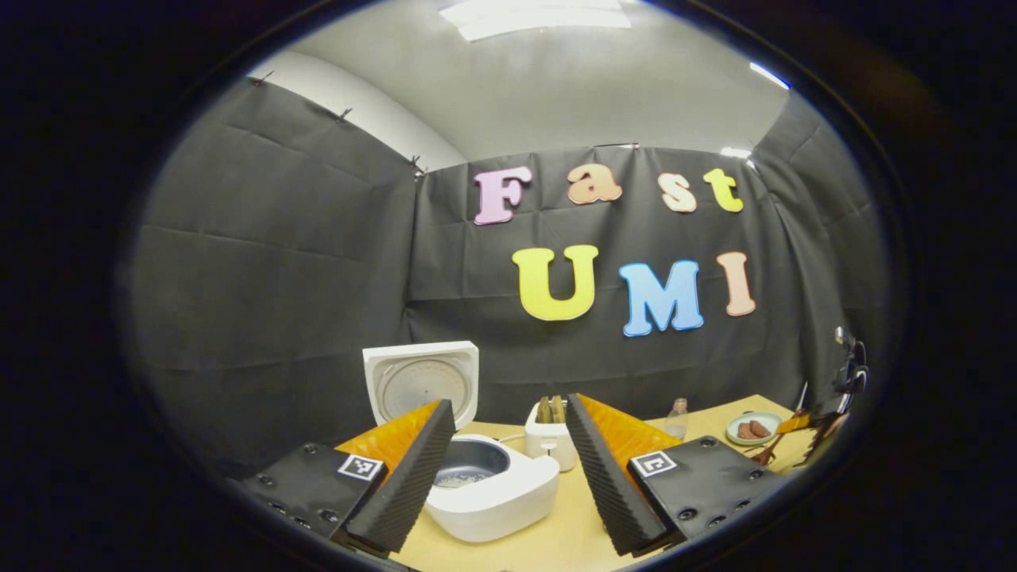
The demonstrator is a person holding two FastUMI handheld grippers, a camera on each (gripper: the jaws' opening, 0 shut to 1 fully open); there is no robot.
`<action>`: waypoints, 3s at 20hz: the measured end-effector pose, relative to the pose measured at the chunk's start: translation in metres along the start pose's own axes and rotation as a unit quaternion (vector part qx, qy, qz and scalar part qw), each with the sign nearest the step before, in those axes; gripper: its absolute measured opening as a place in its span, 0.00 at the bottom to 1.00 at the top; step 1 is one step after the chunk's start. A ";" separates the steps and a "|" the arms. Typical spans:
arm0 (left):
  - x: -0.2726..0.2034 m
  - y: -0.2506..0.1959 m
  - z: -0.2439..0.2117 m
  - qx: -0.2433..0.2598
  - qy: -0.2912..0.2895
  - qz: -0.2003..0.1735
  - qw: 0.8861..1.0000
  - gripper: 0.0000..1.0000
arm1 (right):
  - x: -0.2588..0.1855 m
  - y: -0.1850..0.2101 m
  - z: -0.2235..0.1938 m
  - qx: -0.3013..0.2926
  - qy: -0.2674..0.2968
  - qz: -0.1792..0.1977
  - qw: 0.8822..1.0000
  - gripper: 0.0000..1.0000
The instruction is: Close the left gripper, press the button to open the rice cooker; take a wooden spoon from the chopstick holder with the right hand, scoop a spoonful of rice and pour it into the rice cooker, then put the wooden spoon back into the chopstick holder.
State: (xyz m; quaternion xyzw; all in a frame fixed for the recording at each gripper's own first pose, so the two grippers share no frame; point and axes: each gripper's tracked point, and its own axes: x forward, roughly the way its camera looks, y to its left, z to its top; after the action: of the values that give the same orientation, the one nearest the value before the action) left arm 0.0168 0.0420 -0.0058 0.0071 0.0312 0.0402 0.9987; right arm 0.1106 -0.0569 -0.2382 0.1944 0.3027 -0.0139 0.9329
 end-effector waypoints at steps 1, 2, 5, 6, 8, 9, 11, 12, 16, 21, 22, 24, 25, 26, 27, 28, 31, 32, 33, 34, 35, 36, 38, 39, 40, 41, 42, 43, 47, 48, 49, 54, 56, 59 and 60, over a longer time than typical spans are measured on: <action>0.000 0.001 0.000 -0.001 -0.001 0.000 1.000 0.97 | -0.001 -0.003 0.007 -0.013 -0.011 -0.008 1.000 0.46; 0.001 0.002 0.001 -0.001 -0.003 0.000 1.000 0.99 | -0.007 -0.009 0.018 -0.030 -0.026 -0.021 0.999 0.73; 0.007 0.006 0.000 -0.005 -0.004 0.003 1.000 0.99 | -0.024 -0.008 0.054 -0.079 -0.076 -0.048 0.993 0.98; 0.009 0.007 -0.001 -0.006 -0.004 0.003 1.000 0.99 | -0.031 -0.003 0.063 -0.089 -0.087 -0.047 0.991 0.98; 0.016 0.012 0.001 -0.007 -0.003 0.006 1.000 0.99 | -0.044 0.009 0.079 -0.103 -0.102 -0.040 0.989 0.98; 0.021 0.017 0.000 -0.002 0.000 0.011 1.000 0.99 | -0.051 0.015 0.087 -0.108 -0.109 -0.037 0.987 0.98; 0.033 0.029 0.002 0.014 0.001 0.024 1.000 0.98 | -0.065 0.030 0.099 -0.114 -0.125 -0.023 0.985 0.98; 0.041 0.036 0.006 0.018 0.001 0.032 0.999 0.98 | -0.071 0.037 0.104 -0.117 -0.134 -0.017 0.984 0.98; 0.081 0.060 0.016 0.013 0.001 0.047 0.999 0.97 | -0.087 0.047 0.113 -0.137 -0.154 -0.025 0.978 0.98; 0.135 0.093 0.024 0.005 0.001 0.065 0.998 0.98 | -0.105 0.055 0.110 -0.146 -0.163 -0.042 0.975 0.98; 0.146 0.100 0.027 0.004 -0.002 0.069 0.998 0.97 | -0.107 0.054 0.107 -0.145 -0.162 -0.045 0.975 0.98; 0.168 0.112 0.033 0.003 -0.006 0.074 0.997 0.99 | -0.112 0.054 0.102 -0.143 -0.161 -0.054 0.975 0.98; 0.182 0.117 0.033 0.003 -0.005 0.077 0.997 0.97 | -0.114 0.053 0.100 -0.143 -0.161 -0.060 0.975 0.98; 0.194 0.121 0.035 0.002 -0.004 0.077 0.997 0.98 | -0.117 0.052 0.099 -0.145 -0.163 -0.064 0.974 0.98; 0.206 0.125 0.035 0.000 -0.004 0.077 0.997 0.98 | -0.119 0.052 0.097 -0.146 -0.163 -0.069 0.973 0.98; 0.217 0.130 0.035 -0.001 -0.002 0.079 0.997 0.99 | -0.121 0.052 0.095 -0.146 -0.163 -0.074 0.973 0.98; 0.251 0.149 0.033 -0.003 -0.002 0.089 0.996 0.96 | -0.127 0.051 0.089 -0.139 -0.165 -0.086 0.973 0.98; 0.262 0.153 0.031 -0.003 0.000 0.091 0.996 0.97 | -0.129 0.051 0.087 -0.137 -0.165 -0.090 0.973 0.98; 0.273 0.159 0.029 -0.004 0.003 0.095 0.996 0.96 | -0.131 0.050 0.085 -0.137 -0.165 -0.094 0.972 0.98; 0.284 0.165 0.026 -0.006 0.009 0.096 0.995 0.97 | -0.133 0.050 0.083 -0.139 -0.166 -0.098 0.971 0.98; 0.298 0.170 0.021 -0.010 0.016 0.098 0.995 0.98 | -0.135 0.051 0.082 -0.142 -0.168 -0.102 0.970 0.98; 0.307 0.174 0.018 -0.014 0.021 0.099 0.995 0.97 | -0.136 0.051 0.080 -0.145 -0.169 -0.106 0.969 0.98; 0.330 0.182 0.010 -0.022 0.034 0.101 0.994 0.98 | -0.138 0.052 0.075 -0.146 -0.167 -0.110 0.969 0.98; 0.340 0.185 0.004 -0.024 0.039 0.101 0.994 0.98 | -0.139 0.053 0.073 -0.146 -0.166 -0.112 0.969 0.98; 0.350 0.187 0.000 -0.025 0.045 0.103 0.993 0.97 | -0.139 0.052 0.070 -0.145 -0.164 -0.115 0.969 0.98; 0.360 0.191 -0.006 -0.023 0.052 0.106 0.993 0.98 | -0.141 0.051 0.068 -0.143 -0.162 -0.117 0.969 0.98; 0.370 0.195 -0.011 -0.022 0.059 0.110 0.992 0.98 | -0.141 0.050 0.066 -0.141 -0.162 -0.119 0.969 0.98; 0.378 0.198 -0.016 -0.019 0.066 0.113 0.991 0.98 | -0.143 0.048 0.063 -0.141 -0.160 -0.121 0.969 0.98; 0.398 0.211 -0.038 -0.021 0.103 0.128 0.986 0.98 | -0.148 0.040 0.059 -0.149 -0.155 -0.132 0.968 0.98; 0.399 0.213 -0.046 -0.025 0.115 0.133 0.984 0.98 | -0.150 0.039 0.059 -0.148 -0.155 -0.131 0.968 0.98; 0.400 0.215 -0.042 -0.026 0.103 0.135 0.985 0.98 | -0.152 0.039 0.060 -0.148 -0.156 -0.130 0.968 0.98; 0.387 0.205 -0.046 -0.035 0.113 0.135 0.984 0.97 | -0.154 0.040 0.065 -0.151 -0.160 -0.117 0.968 0.98; 0.384 0.203 -0.045 -0.035 0.117 0.137 0.983 0.97 | -0.155 0.041 0.069 -0.160 -0.162 -0.108 0.968 0.98; 0.366 0.186 -0.048 -0.034 0.118 0.139 0.983 0.97 | -0.158 0.039 0.078 -0.173 -0.166 -0.101 0.966 0.98; 0.361 0.183 -0.049 -0.034 0.118 0.140 0.982 0.96 | -0.159 0.038 0.080 -0.176 -0.166 -0.097 0.965 0.98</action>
State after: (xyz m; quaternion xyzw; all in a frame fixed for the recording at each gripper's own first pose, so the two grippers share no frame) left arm 0.3584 0.2538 -0.0735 -0.0274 0.1465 0.1816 0.9720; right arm 0.0312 -0.0658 -0.0751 -0.0088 0.1589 -0.0832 0.9837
